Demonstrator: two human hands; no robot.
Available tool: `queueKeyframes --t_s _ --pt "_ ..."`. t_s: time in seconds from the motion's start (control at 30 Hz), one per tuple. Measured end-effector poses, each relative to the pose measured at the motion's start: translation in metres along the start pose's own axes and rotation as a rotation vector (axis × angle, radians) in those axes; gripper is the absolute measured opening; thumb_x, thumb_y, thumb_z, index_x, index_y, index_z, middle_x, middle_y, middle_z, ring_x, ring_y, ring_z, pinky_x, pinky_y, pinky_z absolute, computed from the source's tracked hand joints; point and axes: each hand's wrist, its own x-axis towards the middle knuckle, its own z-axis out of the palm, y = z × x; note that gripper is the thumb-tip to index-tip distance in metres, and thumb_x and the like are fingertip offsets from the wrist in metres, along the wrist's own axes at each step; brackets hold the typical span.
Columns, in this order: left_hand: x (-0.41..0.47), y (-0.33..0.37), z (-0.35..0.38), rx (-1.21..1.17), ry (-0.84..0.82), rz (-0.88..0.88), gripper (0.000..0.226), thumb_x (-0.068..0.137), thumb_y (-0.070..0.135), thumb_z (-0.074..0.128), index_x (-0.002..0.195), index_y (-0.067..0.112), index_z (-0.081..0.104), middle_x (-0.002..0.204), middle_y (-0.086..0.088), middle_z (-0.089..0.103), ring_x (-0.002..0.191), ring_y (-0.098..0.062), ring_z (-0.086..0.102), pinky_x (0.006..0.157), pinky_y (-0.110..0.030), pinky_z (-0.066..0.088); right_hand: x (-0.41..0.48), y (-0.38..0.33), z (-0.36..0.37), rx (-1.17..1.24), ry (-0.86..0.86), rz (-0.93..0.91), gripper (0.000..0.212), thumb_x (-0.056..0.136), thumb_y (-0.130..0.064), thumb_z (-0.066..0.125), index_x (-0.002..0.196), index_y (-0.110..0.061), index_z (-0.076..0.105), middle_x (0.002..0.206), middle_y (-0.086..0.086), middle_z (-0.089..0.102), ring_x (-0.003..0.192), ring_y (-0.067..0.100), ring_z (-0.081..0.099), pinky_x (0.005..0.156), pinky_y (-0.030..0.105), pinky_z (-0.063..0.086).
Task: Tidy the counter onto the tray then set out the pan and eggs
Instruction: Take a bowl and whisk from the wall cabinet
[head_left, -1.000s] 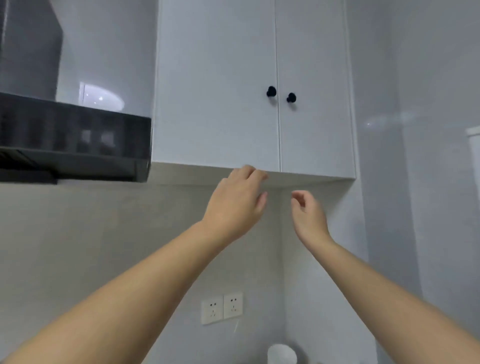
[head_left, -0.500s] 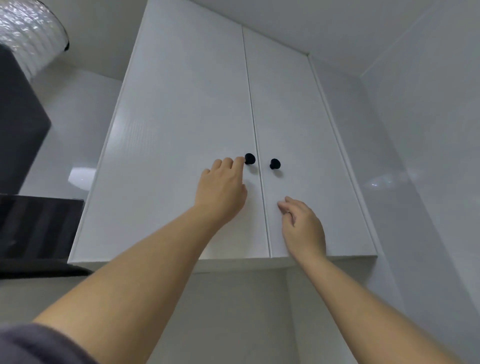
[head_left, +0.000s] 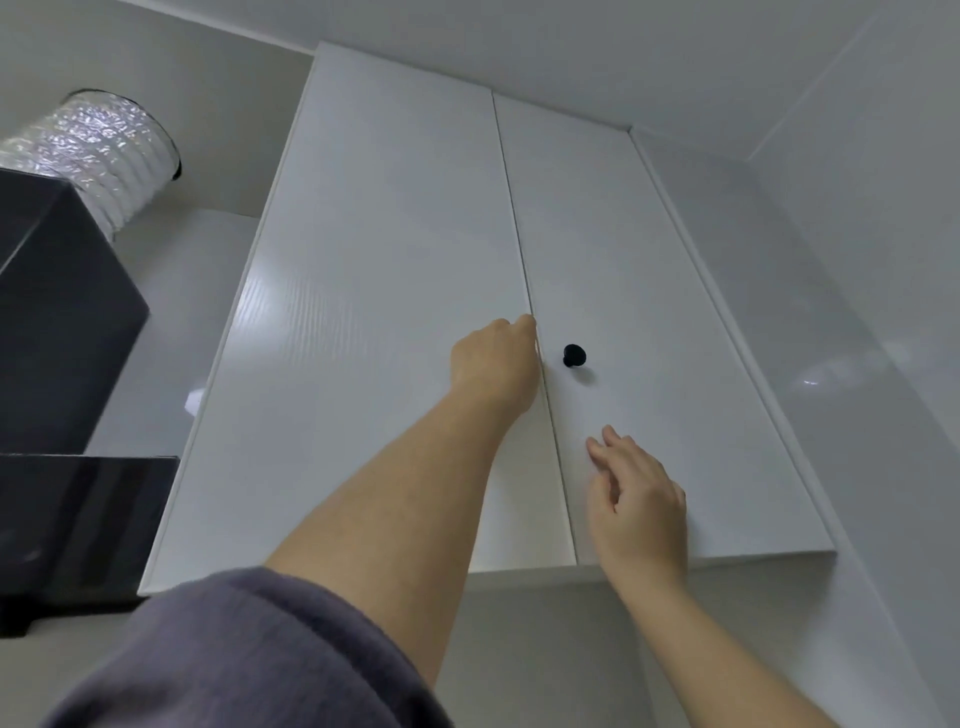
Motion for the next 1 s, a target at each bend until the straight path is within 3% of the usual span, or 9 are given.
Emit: queueKeyframes --t_s 0.13,0.2,0.3,0.43,0.5,0.57,0.77,0.87,1.0 --pt "0.001 0.004 -0.020 -0.059 -0.003 -0.013 0.015 0.090 0.008 0.042 0.102 0.015 0.048 0.085 -0.001 0.047 0.074 -0.024 0.046 0.055 -0.029 0.028 -0.001 -0.022 -0.012 0.096 -0.137 0.104 0.040 0.094 -0.032 0.038 0.109 -0.015 0.071 0.133 -0.004 0.059 0.131 0.016 0.046 0.108 0.035 0.032" --pt "0.002 0.008 -0.037 -0.102 -0.007 -0.019 0.016 0.091 0.009 0.041 0.103 0.014 0.049 0.087 -0.002 0.051 0.074 -0.025 0.048 0.055 -0.029 0.030 0.000 -0.039 -0.028 0.281 -0.210 0.240 0.033 0.097 -0.029 0.041 0.082 -0.018 0.069 0.095 -0.011 0.064 0.100 0.014 0.057 0.084 0.029 0.043" --pt "-0.003 0.012 -0.068 -0.190 -0.007 -0.016 0.019 0.091 0.011 0.038 0.105 0.014 0.051 0.091 -0.004 0.057 0.076 -0.025 0.051 0.055 -0.030 0.033 -0.002 -0.066 -0.057 0.461 -0.267 0.345 0.040 0.097 -0.027 0.044 0.061 -0.012 0.033 0.060 -0.001 0.029 0.063 0.017 0.029 0.058 0.032 0.021" --pt "-0.011 0.012 -0.113 -0.310 -0.013 -0.042 0.019 0.092 0.013 0.037 0.105 0.015 0.051 0.095 -0.004 0.060 0.084 -0.027 0.057 0.058 -0.031 0.037 -0.002 -0.113 -0.094 0.616 -0.315 0.348 0.055 0.094 -0.040 0.053 0.072 0.010 0.043 0.061 0.024 0.039 0.060 0.039 0.034 0.059 0.042 0.033" --pt "-0.016 0.008 -0.139 -0.355 -0.021 -0.054 0.016 0.094 0.018 0.038 0.105 0.016 0.050 0.095 -0.005 0.061 0.084 -0.026 0.058 0.059 -0.031 0.038 -0.002 -0.139 -0.111 0.622 -0.390 0.313 0.077 0.079 -0.053 0.059 0.098 0.020 0.047 0.100 0.042 0.051 0.082 0.054 0.048 0.073 0.057 0.044" --pt "-0.021 0.006 -0.161 -0.411 -0.001 -0.082 0.015 0.094 0.021 0.039 0.103 0.015 0.050 0.093 -0.005 0.061 0.080 -0.025 0.056 0.060 -0.033 0.040 -0.005 -0.159 -0.124 0.631 -0.449 0.290 0.087 0.066 -0.058 0.056 0.107 0.018 0.045 0.103 0.042 0.051 0.071 0.037 0.053 0.067 0.047 0.041" --pt "-0.042 -0.022 -0.239 -0.581 -0.021 -0.188 0.025 0.094 0.039 0.044 0.103 0.016 0.045 0.085 -0.001 0.057 0.076 -0.021 0.056 0.070 -0.040 0.052 -0.015 -0.230 -0.159 0.625 -0.628 0.248 0.028 0.092 -0.023 0.057 0.067 -0.013 0.054 0.051 -0.014 0.048 0.047 0.005 0.043 0.050 0.019 0.033" --pt "-0.057 -0.039 -0.272 -0.582 -0.058 -0.234 0.036 0.089 0.045 0.056 0.106 0.018 0.039 0.088 -0.002 0.052 0.071 -0.017 0.053 0.055 -0.029 0.043 -0.029 -0.270 -0.165 0.581 -0.654 0.228 0.028 0.089 -0.022 0.054 0.063 -0.017 0.046 0.046 -0.015 0.041 0.047 0.009 0.037 0.049 0.023 0.030" --pt "-0.073 -0.057 -0.306 -0.500 -0.167 -0.334 0.042 0.084 0.034 0.061 0.114 0.023 0.034 0.095 -0.005 0.052 0.080 -0.023 0.058 0.065 -0.039 0.059 -0.043 -0.318 -0.173 0.492 -0.704 0.200 0.022 0.086 -0.020 0.050 0.065 -0.019 0.045 0.058 -0.009 0.045 0.051 0.012 0.037 0.042 0.018 0.030"
